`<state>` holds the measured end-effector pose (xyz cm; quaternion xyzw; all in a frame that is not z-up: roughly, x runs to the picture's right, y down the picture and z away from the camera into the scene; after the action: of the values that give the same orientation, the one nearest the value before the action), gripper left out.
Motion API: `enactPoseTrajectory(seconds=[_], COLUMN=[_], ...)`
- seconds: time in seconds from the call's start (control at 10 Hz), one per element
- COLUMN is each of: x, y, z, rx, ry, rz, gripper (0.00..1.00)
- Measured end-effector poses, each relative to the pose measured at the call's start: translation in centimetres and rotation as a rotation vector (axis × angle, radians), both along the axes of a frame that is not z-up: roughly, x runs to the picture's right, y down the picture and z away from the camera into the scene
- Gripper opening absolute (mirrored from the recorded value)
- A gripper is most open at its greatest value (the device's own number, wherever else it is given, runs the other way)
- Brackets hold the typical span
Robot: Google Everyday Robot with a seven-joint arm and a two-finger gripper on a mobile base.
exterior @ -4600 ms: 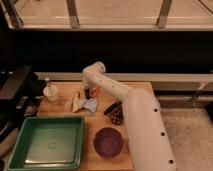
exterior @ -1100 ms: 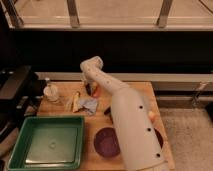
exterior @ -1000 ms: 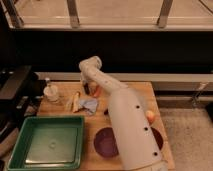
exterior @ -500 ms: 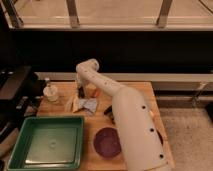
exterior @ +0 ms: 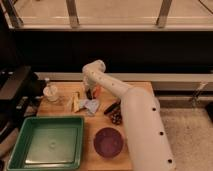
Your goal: Wipe table surface with eraser
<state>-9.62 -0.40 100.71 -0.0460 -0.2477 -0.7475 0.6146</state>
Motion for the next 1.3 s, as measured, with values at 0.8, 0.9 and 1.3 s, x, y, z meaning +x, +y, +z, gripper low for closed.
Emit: enactPoseTrajectory(seconds=[0.8,0.9,1.3], x=[-8.7,-9.0,-5.2], y=[-3.1,-2.6,0.4], z=[-0.2,-0.6,-1.7], rx=[0.078,0.070,0.008], ry=[-0.187,-0.188,-0.110], rz=[-0.010,0.001,0.040], gripper=[0.00,0.00,0.00])
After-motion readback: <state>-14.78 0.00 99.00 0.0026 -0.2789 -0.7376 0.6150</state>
